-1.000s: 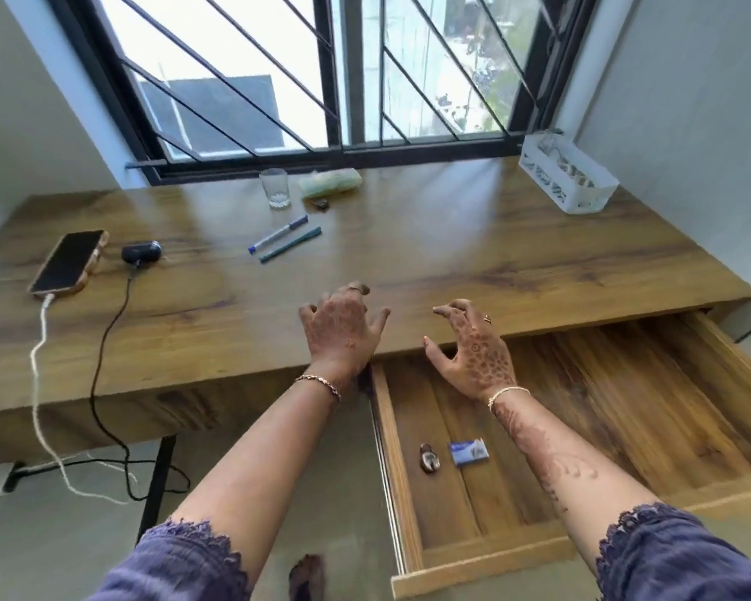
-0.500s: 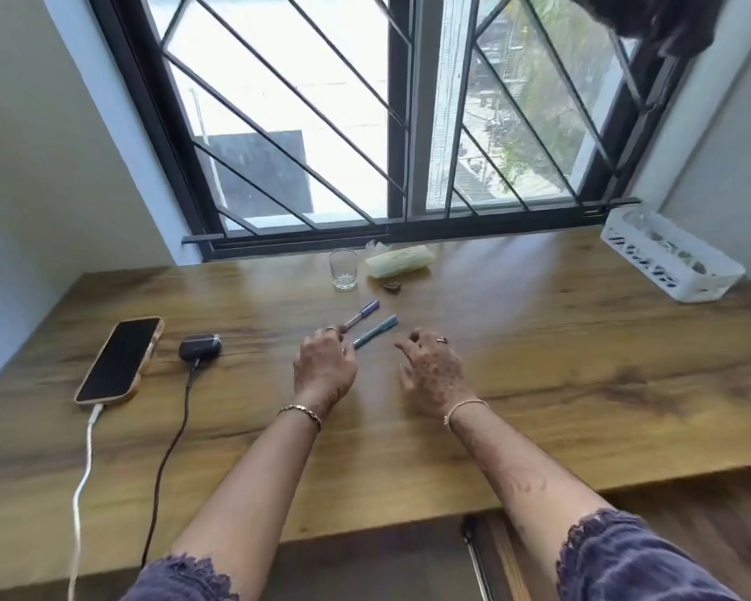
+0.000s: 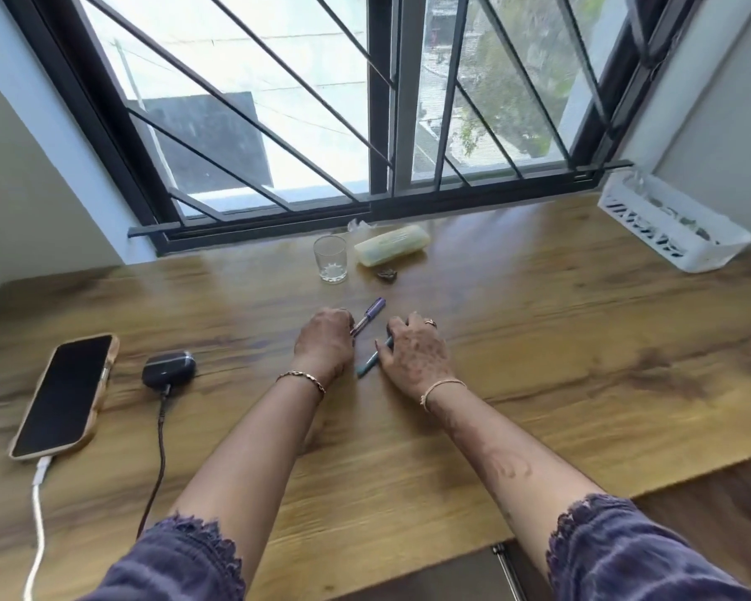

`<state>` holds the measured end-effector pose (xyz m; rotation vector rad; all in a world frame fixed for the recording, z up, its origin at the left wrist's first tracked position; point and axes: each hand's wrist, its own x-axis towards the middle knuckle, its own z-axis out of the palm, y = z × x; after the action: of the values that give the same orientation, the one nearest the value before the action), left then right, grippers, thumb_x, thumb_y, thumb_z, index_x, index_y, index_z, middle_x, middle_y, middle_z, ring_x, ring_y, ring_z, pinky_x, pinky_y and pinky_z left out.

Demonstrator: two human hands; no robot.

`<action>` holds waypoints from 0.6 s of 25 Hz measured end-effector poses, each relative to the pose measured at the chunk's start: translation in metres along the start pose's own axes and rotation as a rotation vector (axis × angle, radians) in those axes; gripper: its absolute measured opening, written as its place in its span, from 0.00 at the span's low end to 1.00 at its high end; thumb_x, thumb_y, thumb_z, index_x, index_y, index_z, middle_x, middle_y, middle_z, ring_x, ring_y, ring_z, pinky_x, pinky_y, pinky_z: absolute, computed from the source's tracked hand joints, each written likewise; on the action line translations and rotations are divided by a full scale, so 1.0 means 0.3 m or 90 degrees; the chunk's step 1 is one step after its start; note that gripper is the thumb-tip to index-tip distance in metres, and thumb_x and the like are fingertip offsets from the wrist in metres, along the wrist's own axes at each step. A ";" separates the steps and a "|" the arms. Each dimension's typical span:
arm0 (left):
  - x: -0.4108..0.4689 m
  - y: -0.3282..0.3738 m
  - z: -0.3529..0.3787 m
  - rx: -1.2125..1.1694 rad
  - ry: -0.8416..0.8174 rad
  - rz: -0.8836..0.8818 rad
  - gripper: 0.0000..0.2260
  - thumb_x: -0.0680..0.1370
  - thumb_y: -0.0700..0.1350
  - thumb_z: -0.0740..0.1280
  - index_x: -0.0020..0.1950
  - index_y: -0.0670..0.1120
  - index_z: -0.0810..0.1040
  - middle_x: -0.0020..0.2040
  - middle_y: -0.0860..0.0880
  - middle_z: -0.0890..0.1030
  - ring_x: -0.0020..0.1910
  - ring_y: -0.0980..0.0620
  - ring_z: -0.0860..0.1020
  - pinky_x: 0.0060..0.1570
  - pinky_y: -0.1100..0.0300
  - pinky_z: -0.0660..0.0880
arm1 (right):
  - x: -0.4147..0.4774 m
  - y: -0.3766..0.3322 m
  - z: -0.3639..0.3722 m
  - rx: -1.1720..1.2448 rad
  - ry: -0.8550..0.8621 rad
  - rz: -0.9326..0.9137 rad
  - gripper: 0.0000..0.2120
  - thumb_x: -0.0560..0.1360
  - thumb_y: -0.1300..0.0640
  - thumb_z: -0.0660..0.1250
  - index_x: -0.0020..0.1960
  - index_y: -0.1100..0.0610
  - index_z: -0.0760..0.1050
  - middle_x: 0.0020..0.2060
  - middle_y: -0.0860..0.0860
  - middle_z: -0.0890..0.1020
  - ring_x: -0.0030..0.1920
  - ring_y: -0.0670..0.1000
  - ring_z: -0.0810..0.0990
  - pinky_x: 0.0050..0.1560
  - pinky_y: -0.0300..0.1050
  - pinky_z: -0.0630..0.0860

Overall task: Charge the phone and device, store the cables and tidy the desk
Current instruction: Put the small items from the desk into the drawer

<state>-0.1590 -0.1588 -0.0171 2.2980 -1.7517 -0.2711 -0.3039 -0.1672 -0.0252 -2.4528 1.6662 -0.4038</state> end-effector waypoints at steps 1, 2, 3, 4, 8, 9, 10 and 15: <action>-0.008 0.017 0.001 0.003 -0.005 0.001 0.11 0.75 0.42 0.63 0.54 0.47 0.81 0.54 0.41 0.81 0.55 0.41 0.79 0.54 0.53 0.76 | -0.003 0.010 -0.009 0.015 0.002 0.032 0.13 0.75 0.48 0.61 0.54 0.55 0.74 0.53 0.57 0.75 0.55 0.59 0.75 0.55 0.49 0.73; -0.021 0.034 0.000 0.001 -0.011 -0.002 0.11 0.75 0.41 0.63 0.54 0.47 0.81 0.54 0.41 0.81 0.55 0.40 0.79 0.54 0.53 0.75 | -0.008 0.019 -0.021 0.028 0.000 0.061 0.12 0.74 0.50 0.62 0.54 0.54 0.74 0.53 0.57 0.76 0.55 0.59 0.75 0.54 0.48 0.73; -0.040 0.050 -0.003 -0.010 -0.016 -0.007 0.11 0.74 0.41 0.63 0.54 0.47 0.81 0.54 0.41 0.81 0.55 0.41 0.79 0.53 0.54 0.75 | -0.017 0.031 -0.036 0.034 -0.005 0.082 0.11 0.73 0.50 0.62 0.53 0.54 0.74 0.52 0.57 0.76 0.55 0.59 0.76 0.54 0.48 0.74; -0.058 0.063 -0.002 -0.031 -0.023 -0.013 0.11 0.74 0.42 0.64 0.53 0.47 0.82 0.53 0.42 0.82 0.55 0.42 0.79 0.53 0.55 0.75 | -0.026 0.045 -0.048 0.029 -0.013 0.095 0.12 0.72 0.52 0.63 0.53 0.54 0.74 0.52 0.57 0.77 0.55 0.59 0.77 0.54 0.47 0.74; -0.186 0.151 0.006 -0.187 -0.089 -0.069 0.11 0.68 0.47 0.69 0.49 0.50 0.82 0.49 0.48 0.84 0.52 0.47 0.80 0.52 0.59 0.76 | -0.102 0.132 -0.120 0.005 -0.038 0.135 0.15 0.69 0.59 0.67 0.56 0.55 0.73 0.52 0.57 0.80 0.55 0.59 0.79 0.53 0.46 0.75; -0.228 0.184 0.014 -0.260 -0.105 -0.092 0.11 0.65 0.48 0.69 0.46 0.50 0.82 0.45 0.49 0.84 0.48 0.48 0.82 0.51 0.57 0.78 | -0.130 0.163 -0.141 0.014 -0.050 0.152 0.15 0.68 0.59 0.67 0.55 0.55 0.74 0.52 0.56 0.80 0.55 0.59 0.79 0.53 0.44 0.75; -0.272 0.219 0.024 -0.335 -0.113 -0.112 0.11 0.63 0.48 0.68 0.44 0.50 0.81 0.42 0.49 0.85 0.43 0.47 0.83 0.49 0.54 0.80 | -0.161 0.199 -0.160 0.033 -0.064 0.172 0.15 0.67 0.58 0.69 0.53 0.55 0.75 0.52 0.55 0.81 0.56 0.57 0.79 0.52 0.42 0.74; -0.520 0.461 0.077 -0.544 -0.172 -0.142 0.06 0.72 0.36 0.68 0.48 0.42 0.79 0.41 0.44 0.80 0.31 0.52 0.77 0.34 0.58 0.81 | -0.414 0.436 -0.259 0.279 -0.061 0.286 0.13 0.62 0.53 0.73 0.46 0.52 0.80 0.45 0.50 0.84 0.50 0.51 0.82 0.47 0.38 0.74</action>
<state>-0.3343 -0.0453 0.0026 1.8374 -1.1143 -1.1573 -0.4865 -0.0985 -0.0038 -1.7082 1.7915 -0.5108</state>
